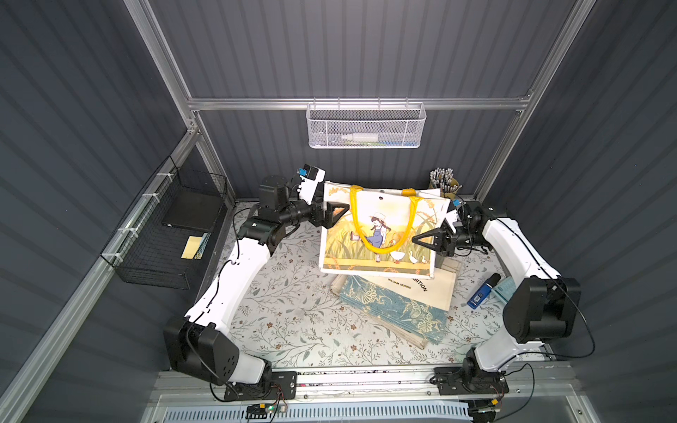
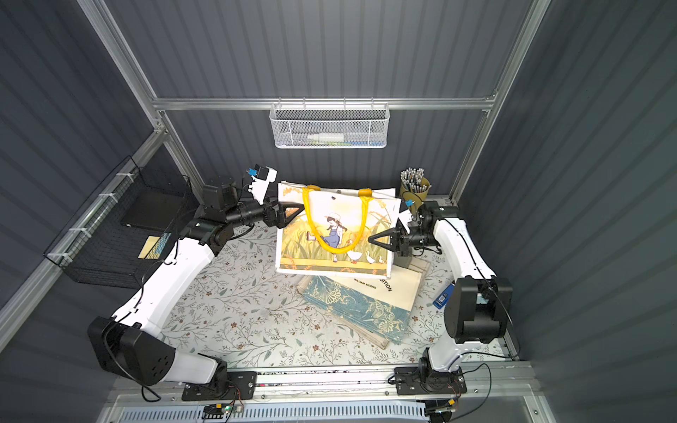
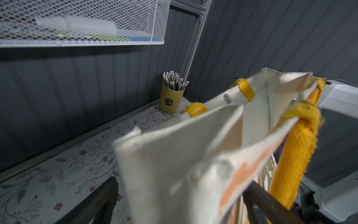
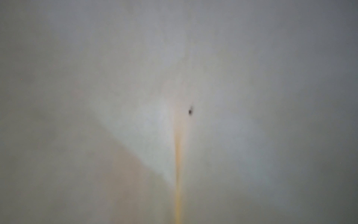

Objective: Put away the canvas bag
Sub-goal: Press the canvas bag at the center of the board.

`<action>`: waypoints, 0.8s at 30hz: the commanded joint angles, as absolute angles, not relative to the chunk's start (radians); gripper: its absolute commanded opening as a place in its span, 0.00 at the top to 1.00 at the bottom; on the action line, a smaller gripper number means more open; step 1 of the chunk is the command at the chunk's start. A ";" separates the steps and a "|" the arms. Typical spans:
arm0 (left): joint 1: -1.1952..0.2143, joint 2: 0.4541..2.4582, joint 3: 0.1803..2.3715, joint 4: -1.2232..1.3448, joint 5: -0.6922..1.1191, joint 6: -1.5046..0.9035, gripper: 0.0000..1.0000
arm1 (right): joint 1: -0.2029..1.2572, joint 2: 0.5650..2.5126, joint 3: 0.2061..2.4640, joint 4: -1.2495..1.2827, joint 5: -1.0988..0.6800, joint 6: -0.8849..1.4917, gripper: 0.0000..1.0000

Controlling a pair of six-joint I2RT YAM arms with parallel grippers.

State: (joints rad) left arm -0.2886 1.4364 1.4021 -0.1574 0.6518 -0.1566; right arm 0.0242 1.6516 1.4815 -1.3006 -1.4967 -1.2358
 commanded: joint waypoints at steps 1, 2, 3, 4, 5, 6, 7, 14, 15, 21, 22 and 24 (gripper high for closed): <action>-0.287 1.358 1.321 -0.039 0.533 -0.323 0.00 | -0.014 1.623 1.530 -1.348 -1.662 -1.249 1.00; -0.286 1.335 1.292 -0.015 0.506 -0.348 0.00 | -0.026 1.621 1.535 -1.348 -1.661 -1.242 1.00; -0.287 1.306 1.236 0.010 0.479 -0.365 0.00 | -0.038 1.617 1.537 -1.348 -1.661 -1.239 1.00; -0.287 1.279 1.200 0.028 0.461 -0.372 0.00 | -0.049 1.614 1.541 -1.348 -1.661 -1.234 1.00; -0.286 1.260 1.175 0.032 0.443 -0.376 0.00 | -0.056 1.614 1.545 -1.348 -1.661 -1.228 1.00; -0.285 1.244 1.155 0.033 0.437 -0.393 0.00 | -0.061 1.614 1.550 -1.348 -1.661 -1.222 1.00; -0.286 1.234 1.137 0.040 0.450 -0.421 0.00 | -0.063 1.612 1.557 -1.348 -1.661 -1.221 1.00; -0.288 1.213 0.990 0.194 0.646 -0.614 0.01 | -0.070 1.611 1.594 -1.348 -1.661 -1.208 1.00; -0.290 1.207 0.968 0.190 0.670 -0.621 0.01 | -0.072 1.611 1.603 -1.348 -1.661 -1.203 1.00; -0.289 1.080 0.775 0.316 0.669 -0.728 0.05 | -0.095 1.604 1.658 -1.348 -1.661 -1.165 1.00; -0.290 1.068 0.750 0.328 0.683 -0.741 0.05 | -0.095 1.605 1.665 -1.348 -1.661 -1.157 1.00; -0.290 1.079 0.749 0.277 0.738 -0.732 0.05 | -0.104 1.607 1.676 -1.347 -1.662 -1.142 1.00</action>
